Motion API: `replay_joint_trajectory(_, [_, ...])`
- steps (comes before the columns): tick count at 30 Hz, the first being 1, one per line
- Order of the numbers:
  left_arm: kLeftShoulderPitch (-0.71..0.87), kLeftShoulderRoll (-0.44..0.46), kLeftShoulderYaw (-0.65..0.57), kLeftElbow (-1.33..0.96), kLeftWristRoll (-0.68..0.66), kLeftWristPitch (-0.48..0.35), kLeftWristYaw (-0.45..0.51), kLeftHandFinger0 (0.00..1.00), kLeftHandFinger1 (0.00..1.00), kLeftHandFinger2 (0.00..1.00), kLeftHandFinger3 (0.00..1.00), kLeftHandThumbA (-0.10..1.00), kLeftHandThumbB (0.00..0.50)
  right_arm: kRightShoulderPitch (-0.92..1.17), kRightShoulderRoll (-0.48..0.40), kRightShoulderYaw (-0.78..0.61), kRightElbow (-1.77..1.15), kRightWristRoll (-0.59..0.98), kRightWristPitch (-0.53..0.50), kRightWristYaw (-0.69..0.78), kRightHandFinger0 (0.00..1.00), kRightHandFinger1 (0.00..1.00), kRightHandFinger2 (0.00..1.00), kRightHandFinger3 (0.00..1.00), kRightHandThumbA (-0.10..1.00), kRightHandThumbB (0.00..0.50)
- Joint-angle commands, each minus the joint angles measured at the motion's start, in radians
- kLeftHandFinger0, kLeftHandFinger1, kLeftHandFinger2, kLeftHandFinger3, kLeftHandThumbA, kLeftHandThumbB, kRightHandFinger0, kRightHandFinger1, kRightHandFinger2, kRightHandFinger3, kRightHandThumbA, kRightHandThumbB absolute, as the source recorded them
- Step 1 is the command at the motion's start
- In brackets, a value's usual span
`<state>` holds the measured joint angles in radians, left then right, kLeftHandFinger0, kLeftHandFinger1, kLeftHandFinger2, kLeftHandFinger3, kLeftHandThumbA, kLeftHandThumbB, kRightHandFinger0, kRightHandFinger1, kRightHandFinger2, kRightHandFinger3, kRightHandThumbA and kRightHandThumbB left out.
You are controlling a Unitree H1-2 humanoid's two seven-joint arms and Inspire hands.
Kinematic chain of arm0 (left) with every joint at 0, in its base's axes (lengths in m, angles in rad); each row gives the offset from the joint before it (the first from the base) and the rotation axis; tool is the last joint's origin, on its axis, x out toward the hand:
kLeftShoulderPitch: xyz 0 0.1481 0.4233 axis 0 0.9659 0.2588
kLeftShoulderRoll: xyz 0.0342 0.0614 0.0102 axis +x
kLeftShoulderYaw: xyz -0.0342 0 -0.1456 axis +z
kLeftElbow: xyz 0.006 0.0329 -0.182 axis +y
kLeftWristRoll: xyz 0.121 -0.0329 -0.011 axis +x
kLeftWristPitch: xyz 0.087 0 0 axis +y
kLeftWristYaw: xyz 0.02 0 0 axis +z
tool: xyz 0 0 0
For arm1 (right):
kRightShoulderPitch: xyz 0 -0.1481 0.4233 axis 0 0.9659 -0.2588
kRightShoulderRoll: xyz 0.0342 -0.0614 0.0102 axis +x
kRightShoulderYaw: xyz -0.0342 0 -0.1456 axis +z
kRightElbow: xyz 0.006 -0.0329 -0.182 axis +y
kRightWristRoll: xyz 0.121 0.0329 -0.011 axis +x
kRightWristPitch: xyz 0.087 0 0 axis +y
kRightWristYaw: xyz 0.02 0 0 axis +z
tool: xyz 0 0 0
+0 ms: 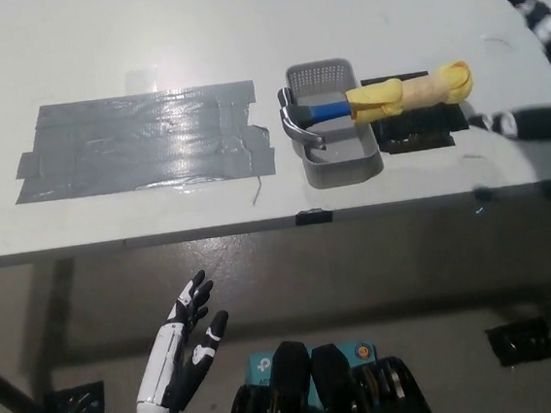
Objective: The robot picks the hammer placed on top of the gray container with right hand and places it on the grey area of the desk
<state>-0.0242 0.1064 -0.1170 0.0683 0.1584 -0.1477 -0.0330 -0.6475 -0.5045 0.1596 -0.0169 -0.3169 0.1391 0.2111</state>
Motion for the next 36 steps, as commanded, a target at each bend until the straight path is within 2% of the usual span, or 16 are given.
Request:
replay_joint_trajectory(1, [-0.011,0.001,-0.003,-0.019,0.010,-0.025,-0.002,1.00,1.00,1.00,1.00,0.85,0.133,-0.225,-0.053,0.134,0.164,-0.117,0.142,0.213,1.00,1.00,1.00,1.00,1.00,0.305])
replay_joint_trajectory(9, [-0.017,-0.002,-0.001,-0.023,0.007,-0.021,-0.003,1.00,1.00,1.00,1.00,0.84,0.135,-0.419,0.003,0.308,0.472,-0.174,0.126,0.266,1.00,1.00,1.00,1.00,1.00,0.329])
replay_joint_trajectory(11, [-0.019,-0.001,-0.002,-0.020,0.008,-0.025,-0.003,1.00,1.00,1.00,1.00,0.83,0.129,-0.449,0.026,0.332,0.533,-0.180,0.111,0.260,1.00,1.00,1.00,1.00,1.00,0.353])
replay_joint_trajectory(16, [-0.017,0.004,0.001,-0.021,-0.003,-0.041,-0.008,1.00,1.00,1.00,1.00,0.82,0.119,-0.495,0.083,0.383,0.632,-0.212,0.112,0.250,1.00,1.00,1.00,1.00,1.00,0.364])
replay_joint_trajectory(23, [-0.013,0.007,0.002,-0.033,0.005,-0.018,-0.008,1.00,1.00,1.00,1.00,0.84,0.149,-0.542,0.139,0.401,0.753,-0.236,0.117,0.234,1.00,1.00,1.00,1.00,1.00,0.357])
replay_joint_trajectory(29, [-0.016,0.007,0.001,-0.028,0.008,-0.030,-0.004,1.00,1.00,1.00,1.00,0.83,0.141,-0.573,0.164,0.422,0.805,-0.267,0.121,0.236,1.00,1.00,1.00,1.00,1.00,0.373])
replay_joint_trajectory(31, [-0.014,0.006,0.001,-0.033,0.008,-0.029,-0.005,1.00,1.00,1.00,1.00,0.82,0.132,-0.577,0.170,0.429,0.819,-0.273,0.115,0.237,1.00,1.00,1.00,1.00,1.00,0.354])
replay_joint_trajectory(36, [-0.014,0.007,0.000,-0.032,0.011,-0.029,-0.004,1.00,1.00,1.00,1.00,0.81,0.125,-0.589,0.190,0.433,0.863,-0.287,0.112,0.228,1.00,1.00,1.00,1.00,1.00,0.354])
